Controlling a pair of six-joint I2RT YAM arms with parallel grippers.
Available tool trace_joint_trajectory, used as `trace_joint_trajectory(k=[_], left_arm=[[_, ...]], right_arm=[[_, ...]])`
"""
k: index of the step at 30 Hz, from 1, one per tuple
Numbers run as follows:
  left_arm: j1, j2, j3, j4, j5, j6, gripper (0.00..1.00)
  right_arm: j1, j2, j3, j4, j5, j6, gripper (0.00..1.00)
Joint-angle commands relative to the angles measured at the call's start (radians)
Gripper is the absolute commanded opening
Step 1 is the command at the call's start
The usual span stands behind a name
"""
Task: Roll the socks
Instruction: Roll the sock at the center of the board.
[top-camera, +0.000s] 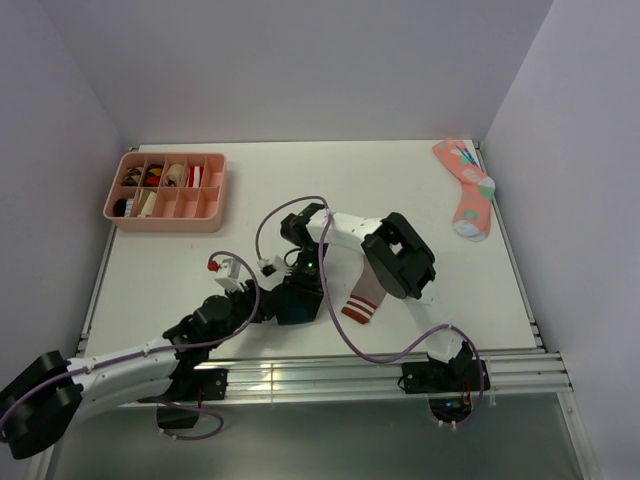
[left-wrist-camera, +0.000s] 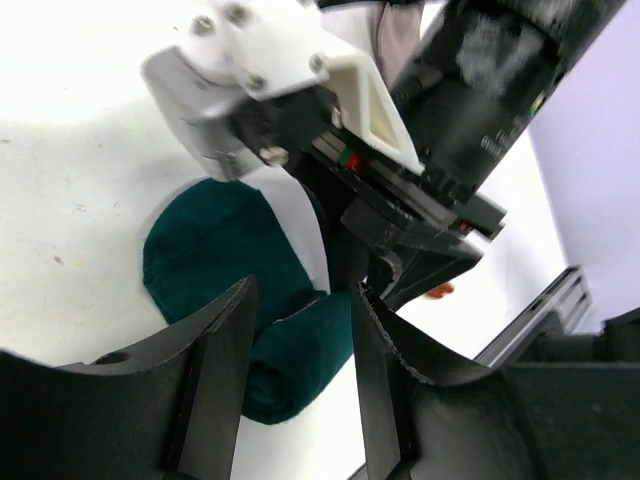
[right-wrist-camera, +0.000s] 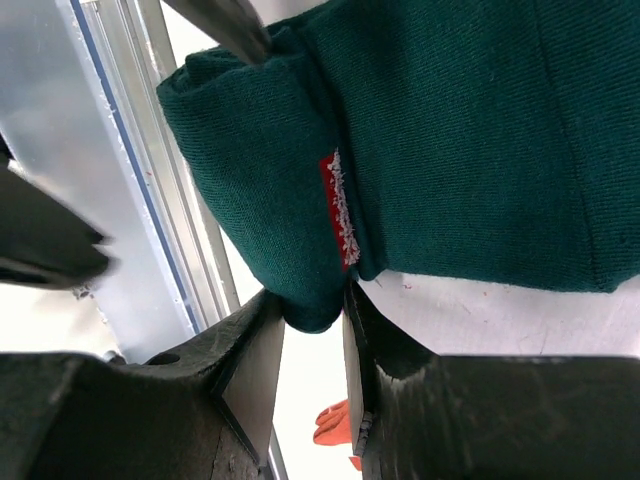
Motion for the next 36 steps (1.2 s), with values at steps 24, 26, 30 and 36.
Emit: trace_joint_trajectory(k=[24, 26, 30, 36], left_arm=[[-0.084, 0.286, -0.035, 0.225, 0.108, 0.098, 0.45], [-0.092, 0.283, -0.038, 0.221, 0.105, 0.089, 0.44], [-0.11, 0.263, -0.047, 0.204, 0.091, 0.066, 0.4], [-0.13, 0.26, -0.047, 0.198, 0.094, 0.047, 0.28]], right_arm=[[-0.011, 0.078, 0.136, -0.02, 0.011, 0.065, 0.35], [-0.011, 0.081, 0.142, -0.006, 0.011, 0.088, 0.35], [-0.017, 0.082, 0.16, 0.015, 0.014, 0.13, 0.35], [-0.02, 0.075, 0.173, 0.046, 0.026, 0.173, 0.35]])
